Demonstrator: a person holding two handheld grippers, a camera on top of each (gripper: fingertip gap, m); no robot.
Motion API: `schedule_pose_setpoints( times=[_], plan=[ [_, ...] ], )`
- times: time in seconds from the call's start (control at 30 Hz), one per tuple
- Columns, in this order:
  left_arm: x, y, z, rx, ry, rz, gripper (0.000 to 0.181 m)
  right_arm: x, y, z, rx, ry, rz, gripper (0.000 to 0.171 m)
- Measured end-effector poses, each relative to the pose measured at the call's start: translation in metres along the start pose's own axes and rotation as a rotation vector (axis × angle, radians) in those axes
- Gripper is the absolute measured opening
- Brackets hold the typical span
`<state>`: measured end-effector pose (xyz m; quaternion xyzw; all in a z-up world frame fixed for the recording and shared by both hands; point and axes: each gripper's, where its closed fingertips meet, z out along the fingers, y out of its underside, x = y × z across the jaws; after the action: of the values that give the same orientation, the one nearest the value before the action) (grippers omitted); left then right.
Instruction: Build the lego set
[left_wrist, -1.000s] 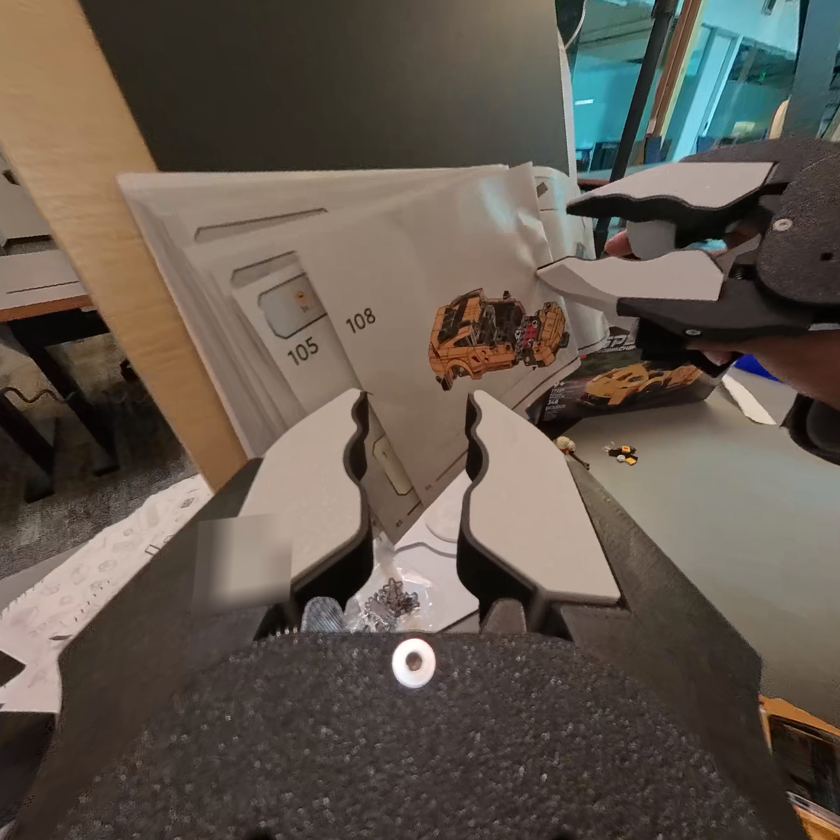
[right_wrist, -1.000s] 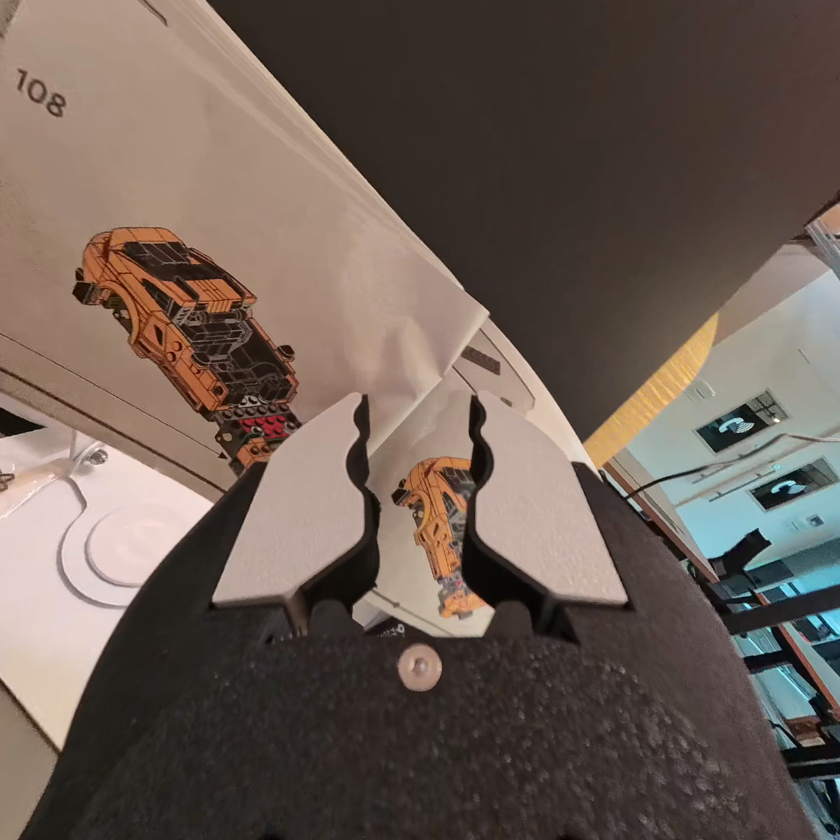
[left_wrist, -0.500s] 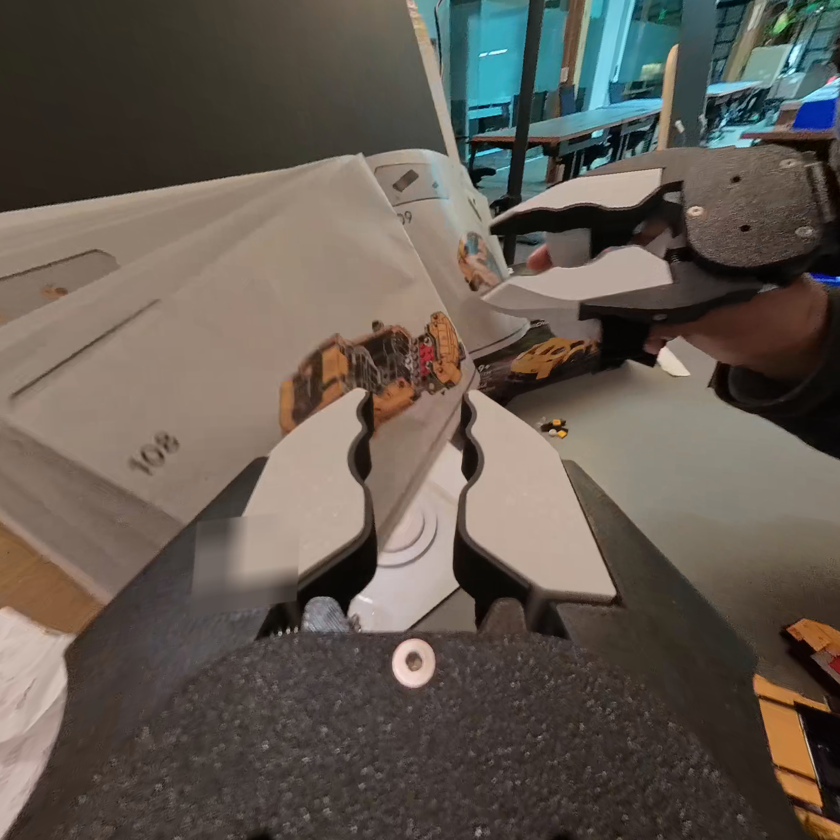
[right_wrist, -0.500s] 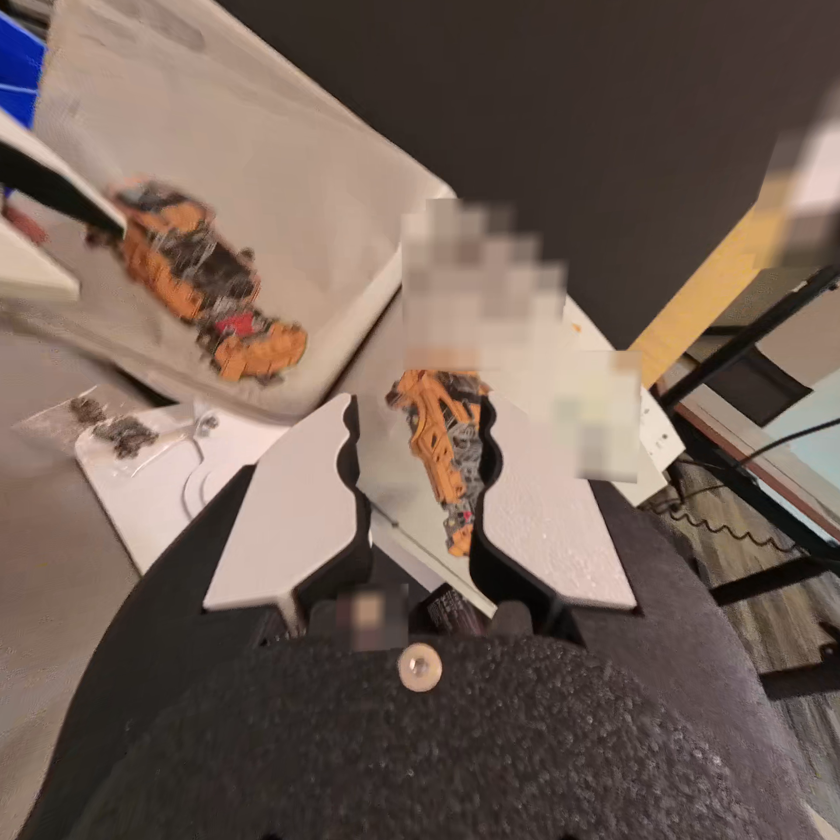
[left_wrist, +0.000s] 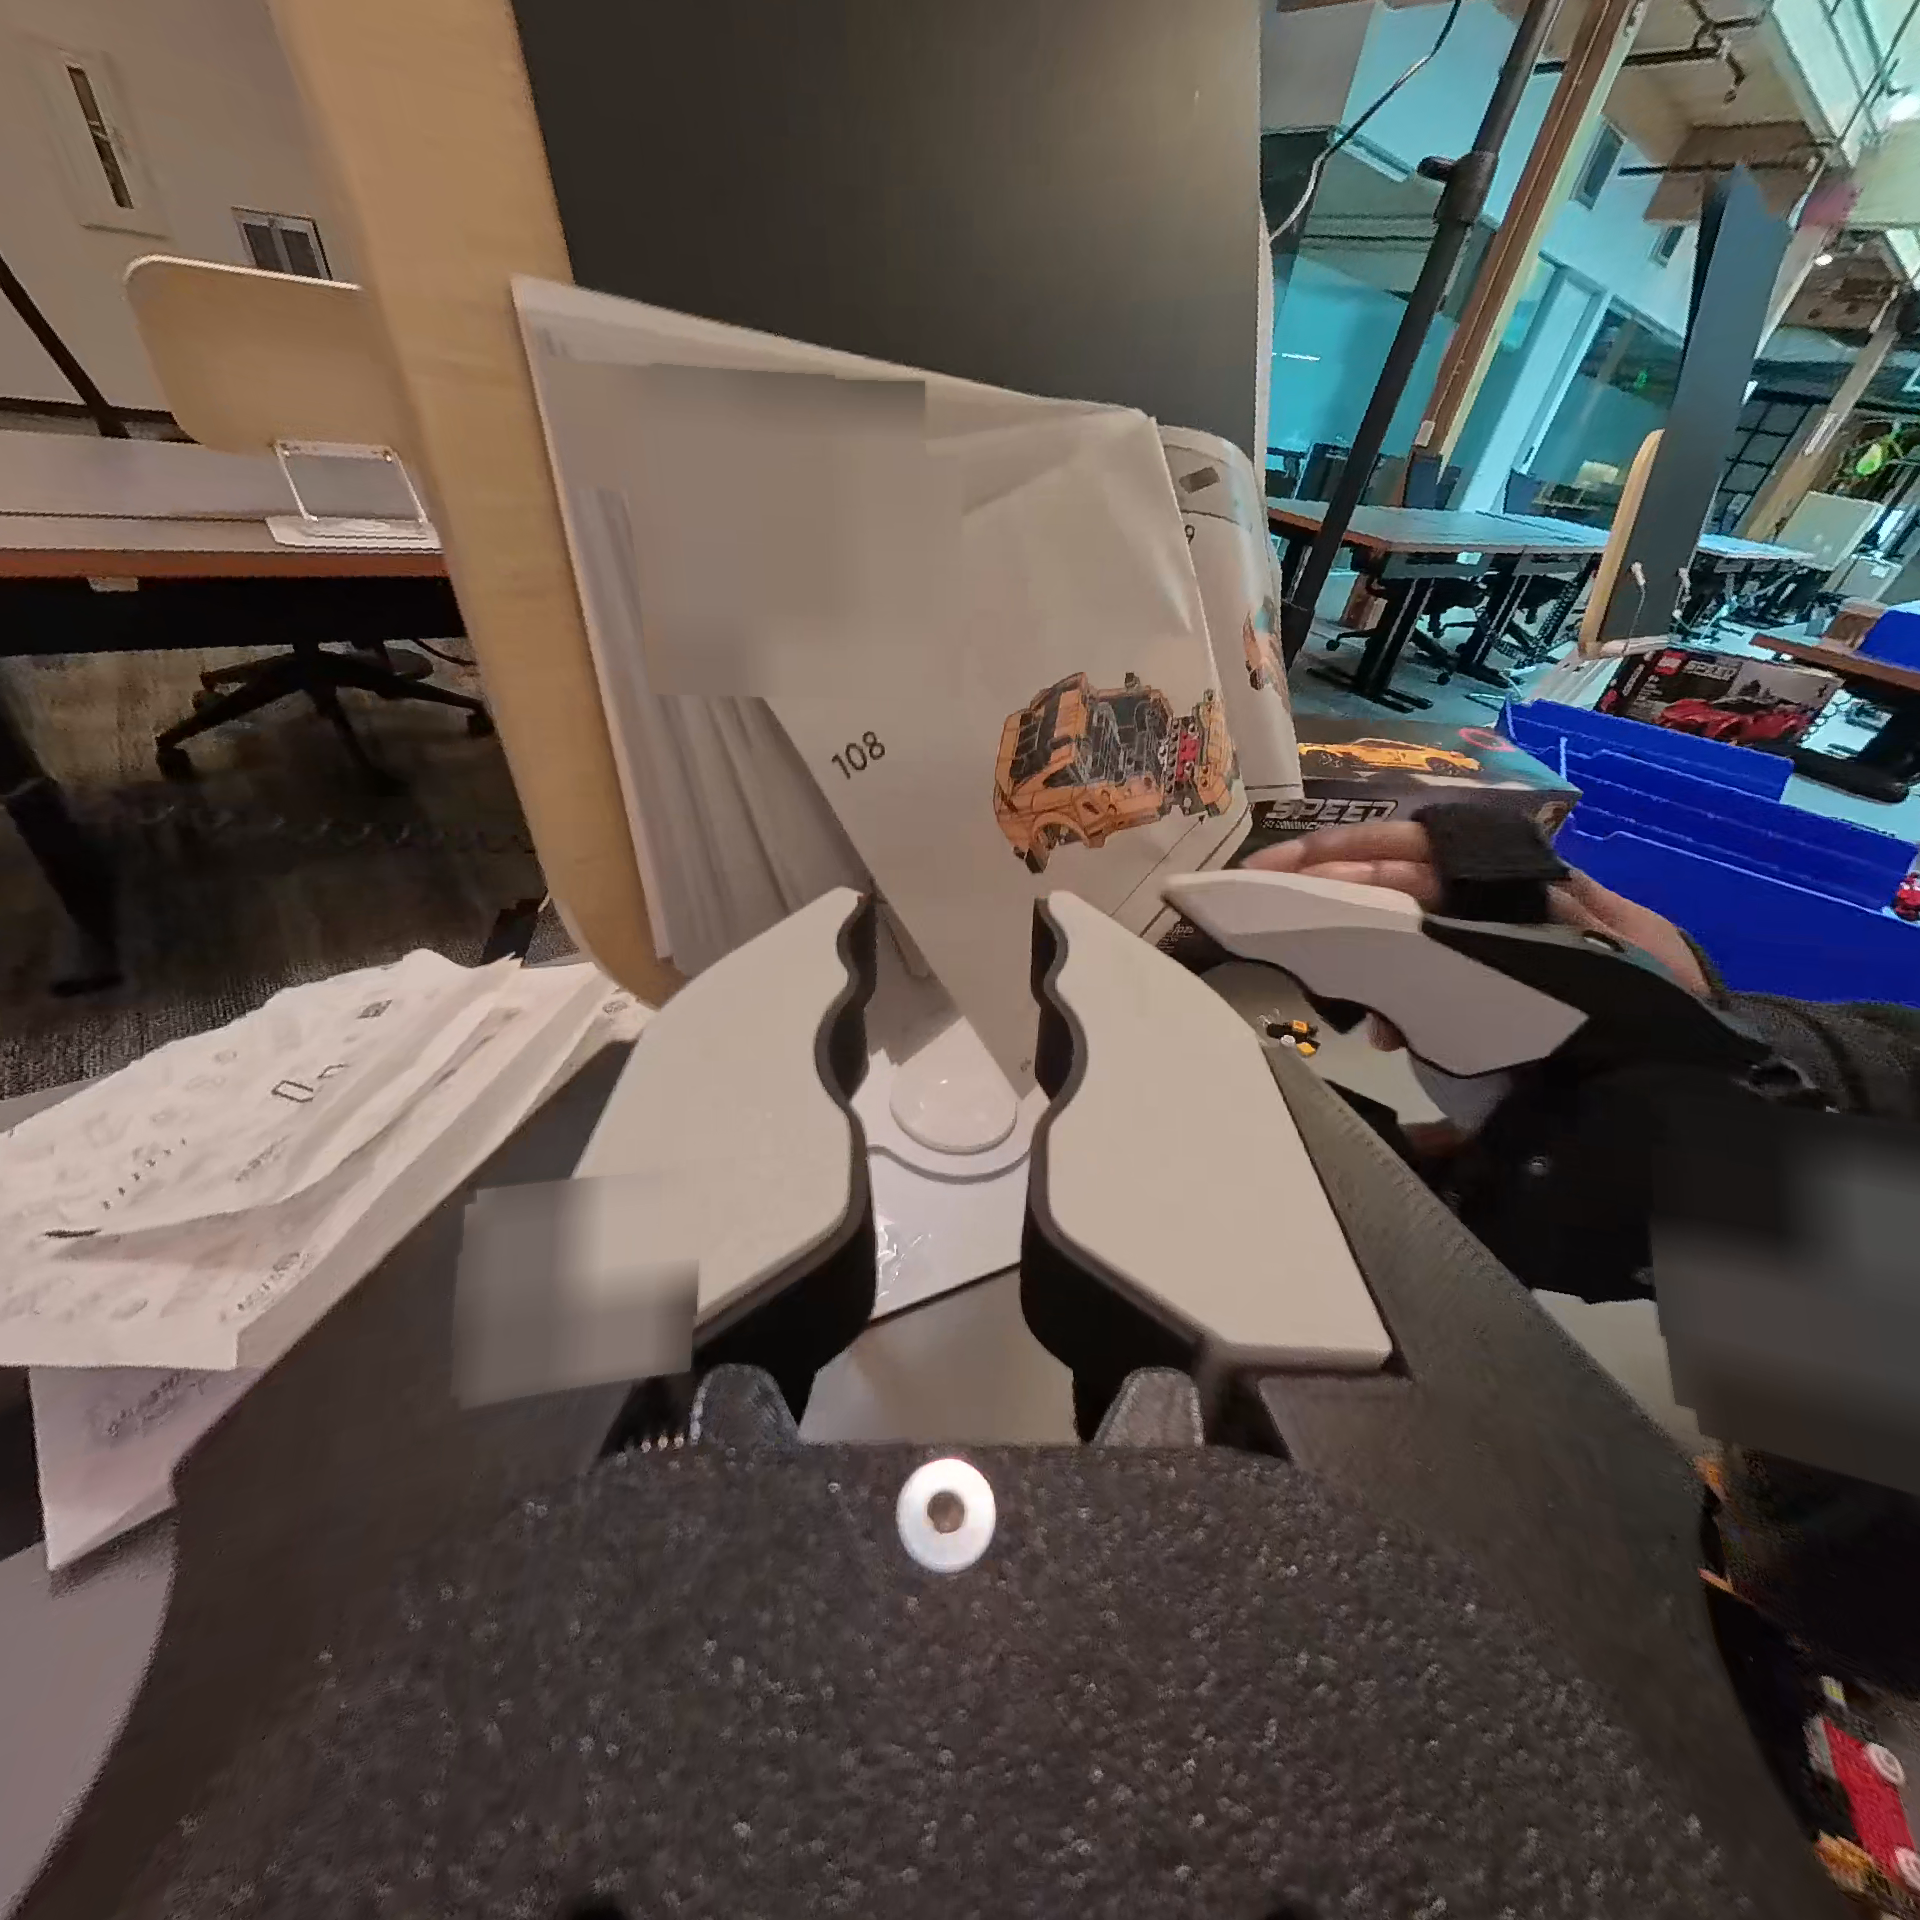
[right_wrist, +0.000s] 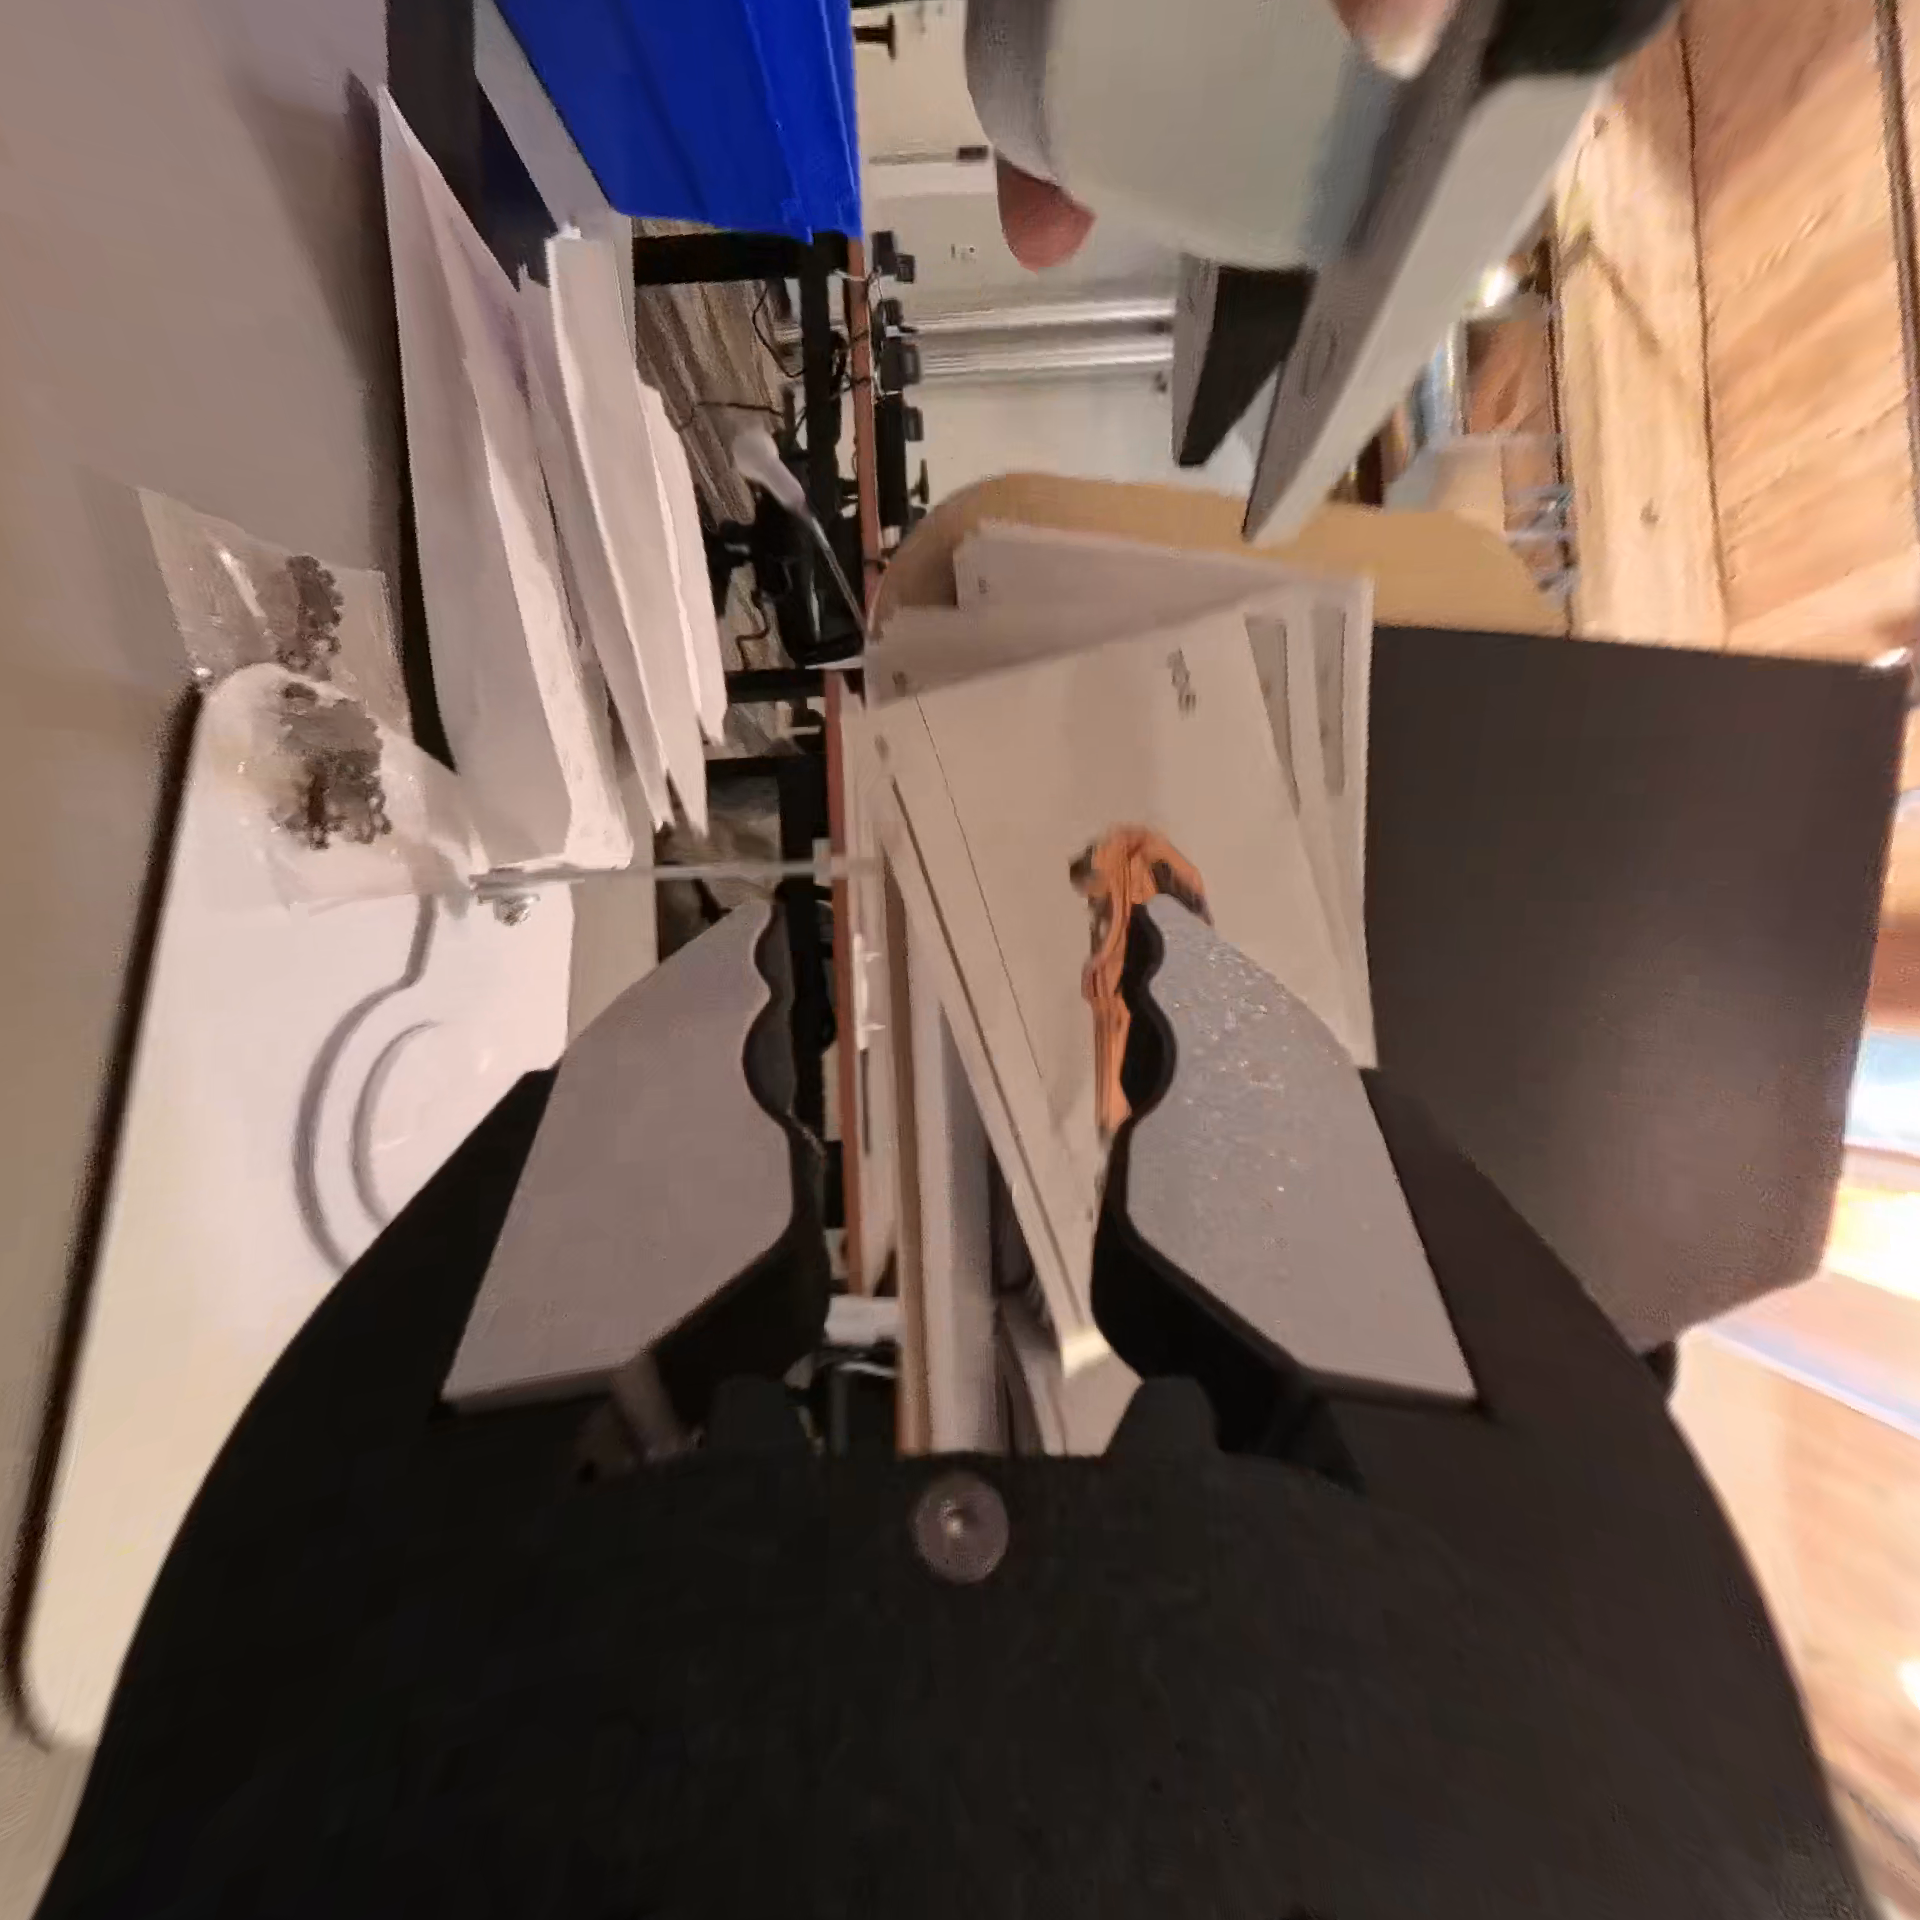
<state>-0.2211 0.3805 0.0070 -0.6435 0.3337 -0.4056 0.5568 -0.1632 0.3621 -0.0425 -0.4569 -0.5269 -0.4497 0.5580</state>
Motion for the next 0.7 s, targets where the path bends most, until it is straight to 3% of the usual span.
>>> schedule_pose_setpoints(
  times=[0.1, 0.27, 0.47, 0.7],
  plan=[
    [-0.004, 0.008, -0.006, -0.001, -0.006, -0.013, 0.028, -0.002, -0.003, 0.016, -0.024, -0.021, -0.074, 0.052],
    [-0.013, 0.014, -0.013, 0.011, -0.001, -0.052, 0.028, 0.022, -0.009, 0.001, 0.033, 0.065, -0.024, 0.001],
    [-0.009, 0.023, -0.01, -0.001, 0.024, -0.066, 0.028, 0.062, 0.006, -0.039, 0.021, 0.163, 0.18, 0.0],
    [0.007, 0.029, -0.003, -0.029, 0.056, -0.034, 0.028, 0.108, 0.079, -0.096, -0.051, 0.312, 0.677, 0.0]
  ],
)
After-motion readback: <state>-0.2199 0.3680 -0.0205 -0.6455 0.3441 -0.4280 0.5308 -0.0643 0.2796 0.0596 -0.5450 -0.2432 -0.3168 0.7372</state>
